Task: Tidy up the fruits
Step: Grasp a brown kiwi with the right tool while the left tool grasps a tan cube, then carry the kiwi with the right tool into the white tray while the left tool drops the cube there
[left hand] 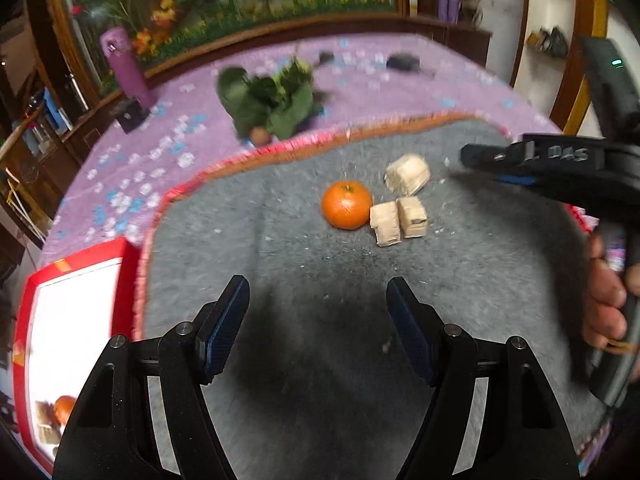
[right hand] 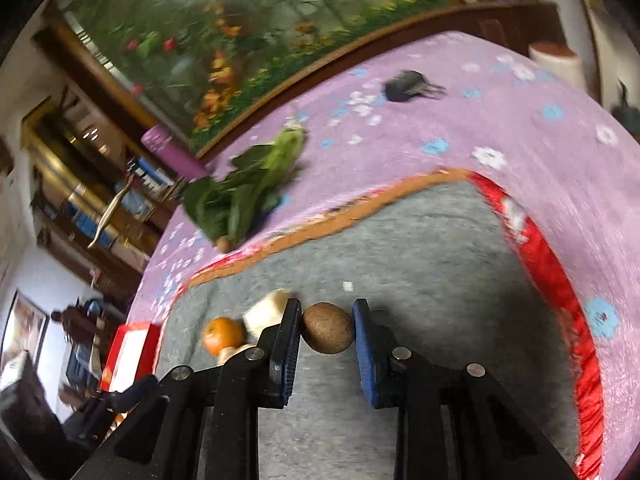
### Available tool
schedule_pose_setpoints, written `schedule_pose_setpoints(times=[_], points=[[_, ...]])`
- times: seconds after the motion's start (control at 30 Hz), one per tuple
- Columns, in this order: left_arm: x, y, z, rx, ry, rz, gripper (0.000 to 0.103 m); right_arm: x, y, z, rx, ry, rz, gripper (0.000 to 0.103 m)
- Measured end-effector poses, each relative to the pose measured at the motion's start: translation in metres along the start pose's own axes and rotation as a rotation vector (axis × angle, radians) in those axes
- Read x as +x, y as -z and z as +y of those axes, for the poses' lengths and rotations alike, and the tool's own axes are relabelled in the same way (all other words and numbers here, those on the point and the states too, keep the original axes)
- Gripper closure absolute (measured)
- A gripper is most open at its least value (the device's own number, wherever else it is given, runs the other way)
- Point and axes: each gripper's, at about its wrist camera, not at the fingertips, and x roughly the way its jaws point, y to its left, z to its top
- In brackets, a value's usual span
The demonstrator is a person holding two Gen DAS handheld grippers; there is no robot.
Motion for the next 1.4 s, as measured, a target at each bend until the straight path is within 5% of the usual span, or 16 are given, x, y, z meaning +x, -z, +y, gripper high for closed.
schedule_pose_setpoints(times=[0.3, 0.83, 1.4], points=[[0.031, -0.023, -0.017, 0.001, 0.046, 0.044, 0.035, 0.006, -0.002, -0.009, 0.068, -0.001, 0.038, 0.077], [0.036, -0.030, -0.027, 0.003, 0.119, -0.012, 0.075, 0.004, 0.001, -0.011, 0.070, -0.012, 0.042, 0.077], [0.001, 0.008, -0.012, -0.043, 0.171, -0.058, 0.076, 0.007, 0.003, -0.003, 0.002, 0.026, 0.026, 0.077]])
